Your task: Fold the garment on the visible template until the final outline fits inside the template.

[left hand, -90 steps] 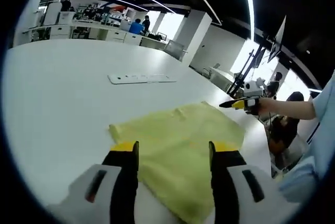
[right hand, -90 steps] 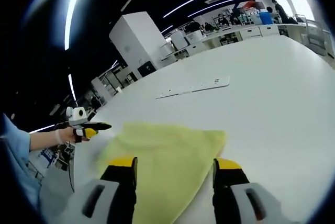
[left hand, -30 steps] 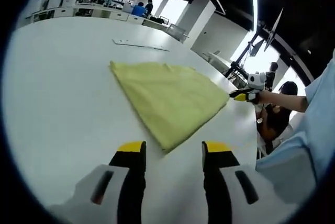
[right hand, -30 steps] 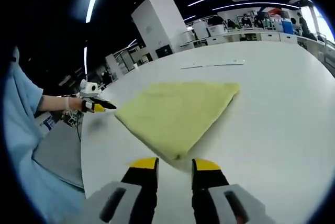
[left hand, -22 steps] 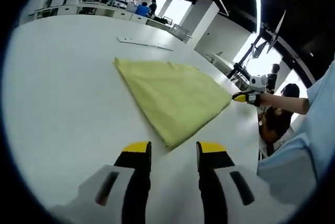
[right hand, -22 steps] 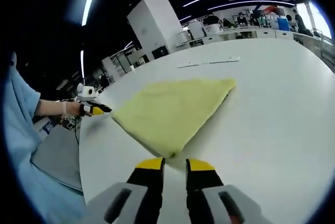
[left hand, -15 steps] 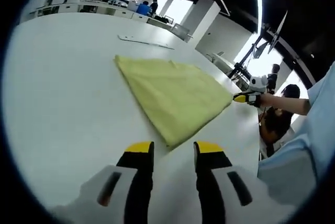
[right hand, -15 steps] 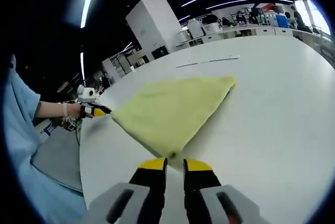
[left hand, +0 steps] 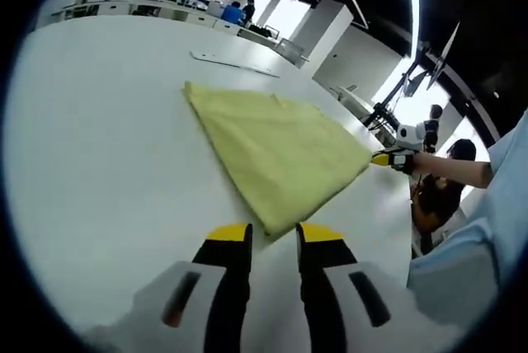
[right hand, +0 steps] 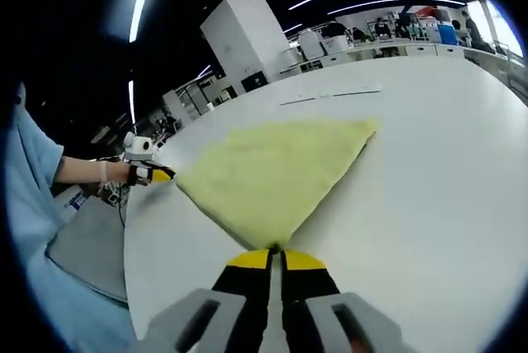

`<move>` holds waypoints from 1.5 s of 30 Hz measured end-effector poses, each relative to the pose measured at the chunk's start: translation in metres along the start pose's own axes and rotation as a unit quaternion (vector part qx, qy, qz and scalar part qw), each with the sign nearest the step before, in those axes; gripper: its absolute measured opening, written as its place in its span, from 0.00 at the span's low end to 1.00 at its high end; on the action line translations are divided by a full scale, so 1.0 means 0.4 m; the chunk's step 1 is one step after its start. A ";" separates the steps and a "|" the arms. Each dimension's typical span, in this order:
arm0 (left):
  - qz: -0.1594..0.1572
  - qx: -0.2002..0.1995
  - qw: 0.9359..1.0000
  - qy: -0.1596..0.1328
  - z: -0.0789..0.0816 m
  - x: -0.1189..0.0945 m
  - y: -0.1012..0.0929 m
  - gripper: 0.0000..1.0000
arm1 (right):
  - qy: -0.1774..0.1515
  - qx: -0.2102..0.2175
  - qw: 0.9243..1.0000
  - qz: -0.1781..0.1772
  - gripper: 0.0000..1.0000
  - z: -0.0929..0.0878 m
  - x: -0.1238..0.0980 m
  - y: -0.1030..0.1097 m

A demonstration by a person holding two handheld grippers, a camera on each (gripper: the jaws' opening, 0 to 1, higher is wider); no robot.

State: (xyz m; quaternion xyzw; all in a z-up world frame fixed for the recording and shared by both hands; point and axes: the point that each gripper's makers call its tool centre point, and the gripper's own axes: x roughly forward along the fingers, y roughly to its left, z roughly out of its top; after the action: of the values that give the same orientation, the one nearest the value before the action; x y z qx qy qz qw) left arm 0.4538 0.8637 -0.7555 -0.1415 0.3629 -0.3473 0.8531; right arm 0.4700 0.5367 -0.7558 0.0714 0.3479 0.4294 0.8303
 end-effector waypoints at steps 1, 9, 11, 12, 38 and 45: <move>0.000 0.000 1.000 0.000 0.000 0.001 0.000 0.17 | 0.000 0.000 1.000 0.001 0.00 0.000 0.000 0.001; 0.000 -0.009 1.000 -0.005 0.004 0.002 0.000 0.00 | -0.004 -0.020 1.000 0.007 0.00 0.008 -0.010 0.004; 0.004 -0.010 1.000 -0.002 0.002 0.000 0.003 0.00 | -0.004 -0.024 1.000 0.011 0.00 0.011 -0.016 0.008; 0.004 -0.009 1.000 -0.001 0.000 0.000 0.004 0.00 | -0.002 -0.026 1.000 0.012 0.00 0.013 -0.020 0.008; -0.010 -0.039 0.999 0.007 -0.068 -0.035 -0.043 0.00 | 0.032 -0.060 0.997 0.024 0.00 -0.036 -0.074 0.025; -0.017 -0.062 0.998 0.009 -0.112 -0.053 -0.068 0.00 | 0.035 -0.053 0.998 0.026 0.00 -0.078 -0.096 0.050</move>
State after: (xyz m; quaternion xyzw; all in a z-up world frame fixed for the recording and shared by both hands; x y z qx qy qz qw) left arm 0.3981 0.8592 -0.7623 -0.1967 0.3889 -0.3396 0.8335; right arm 0.4220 0.5140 -0.7509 0.0213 0.3515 0.4711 0.8087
